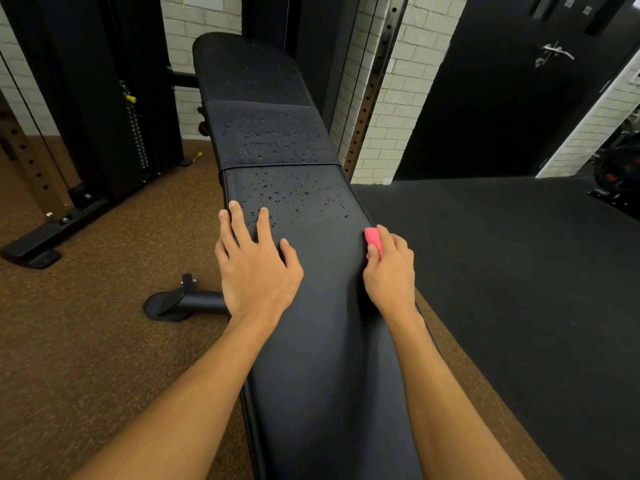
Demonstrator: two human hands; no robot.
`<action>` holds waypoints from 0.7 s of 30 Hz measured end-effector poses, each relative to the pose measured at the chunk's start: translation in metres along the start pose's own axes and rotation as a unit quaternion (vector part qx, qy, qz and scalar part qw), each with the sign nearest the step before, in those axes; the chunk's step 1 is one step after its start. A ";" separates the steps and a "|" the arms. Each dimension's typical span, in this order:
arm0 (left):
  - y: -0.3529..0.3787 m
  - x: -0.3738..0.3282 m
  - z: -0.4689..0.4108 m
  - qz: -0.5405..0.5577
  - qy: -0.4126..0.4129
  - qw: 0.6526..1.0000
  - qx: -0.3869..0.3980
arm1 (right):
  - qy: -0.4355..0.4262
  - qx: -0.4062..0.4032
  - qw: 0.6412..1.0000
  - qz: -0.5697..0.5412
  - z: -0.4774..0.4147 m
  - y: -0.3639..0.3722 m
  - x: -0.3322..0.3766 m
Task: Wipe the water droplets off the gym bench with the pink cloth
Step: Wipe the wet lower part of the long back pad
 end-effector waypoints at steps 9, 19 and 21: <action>0.001 0.000 -0.001 0.015 -0.001 1.000 0.004 | -0.085 0.032 0.996 0.014 -0.055 0.019 0.051; -0.008 0.016 -0.014 0.149 -0.022 0.989 0.017 | -0.137 0.027 0.990 -0.010 0.025 0.028 0.045; -0.010 0.021 -0.026 0.157 -0.017 0.987 0.029 | -0.124 0.021 0.992 -0.018 0.026 0.029 0.047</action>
Point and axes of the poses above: each hand's wrist, its own z-axis away from the middle knuckle, its own y-axis out of the palm, x = y × z, the point moved 3 cm from there along -z, towards the middle knuckle, and after that the axes turned 2 degrees about x, right-handed, at the moved point
